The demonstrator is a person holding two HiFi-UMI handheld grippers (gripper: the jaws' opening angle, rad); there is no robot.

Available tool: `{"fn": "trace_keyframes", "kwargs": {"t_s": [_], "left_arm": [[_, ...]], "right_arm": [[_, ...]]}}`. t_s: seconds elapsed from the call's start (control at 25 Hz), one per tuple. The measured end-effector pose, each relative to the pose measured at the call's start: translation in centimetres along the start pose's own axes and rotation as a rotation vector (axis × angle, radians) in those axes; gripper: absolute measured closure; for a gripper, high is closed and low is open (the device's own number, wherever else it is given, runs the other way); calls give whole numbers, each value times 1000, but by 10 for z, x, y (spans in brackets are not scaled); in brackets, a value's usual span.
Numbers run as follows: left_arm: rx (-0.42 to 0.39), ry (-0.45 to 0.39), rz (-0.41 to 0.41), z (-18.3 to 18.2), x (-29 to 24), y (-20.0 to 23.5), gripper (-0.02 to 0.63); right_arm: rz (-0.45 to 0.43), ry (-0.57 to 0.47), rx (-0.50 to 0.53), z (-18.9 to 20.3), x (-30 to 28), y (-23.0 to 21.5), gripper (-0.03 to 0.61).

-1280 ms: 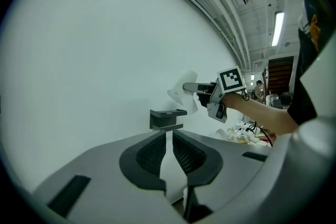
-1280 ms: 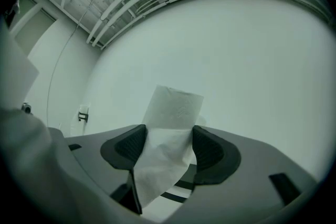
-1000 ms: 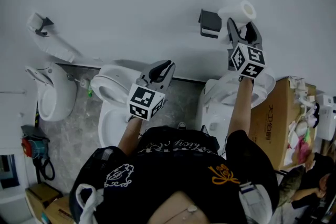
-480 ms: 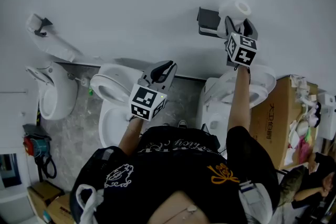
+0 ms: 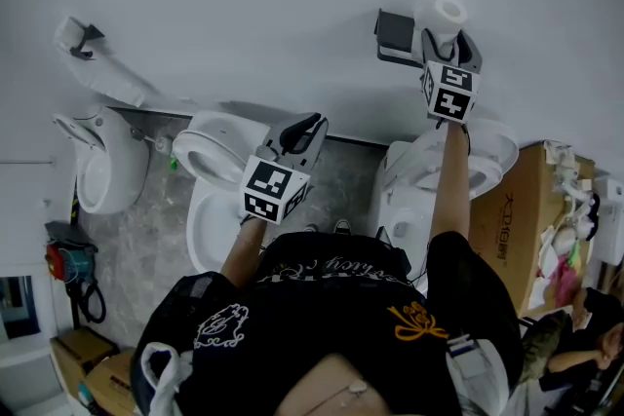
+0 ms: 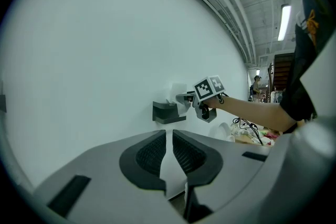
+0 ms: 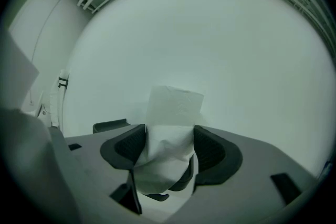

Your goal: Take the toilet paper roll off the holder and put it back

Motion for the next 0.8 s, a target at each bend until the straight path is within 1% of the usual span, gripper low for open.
{"fn": "trace_keyframes", "kwargs": {"t_s": [0.2, 0.44, 0.6, 0.8], "left_arm": [[-1, 3, 9, 2, 5, -1, 575], [-2, -2, 33, 3, 12, -6, 574], [0, 0, 55, 7, 19, -9, 575], [0, 2, 87, 11, 29, -12, 574]], "right_arm": [[-31, -36, -49, -5, 11, 3, 251], [-43, -60, -54, -14, 40, 10, 249], [-87, -71, -91, -13, 68, 26, 249], [-119, -54, -131, -1, 102, 51, 249]]}}
Point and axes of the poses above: the fingertips, and each gripper's own axes: x backward along the fingers, y to its left, z out of its underside, the point moved 5 cm from there along x, backward along the fingers, and after that the axes turned 3 degrees about -z, right-handed, at the moved point
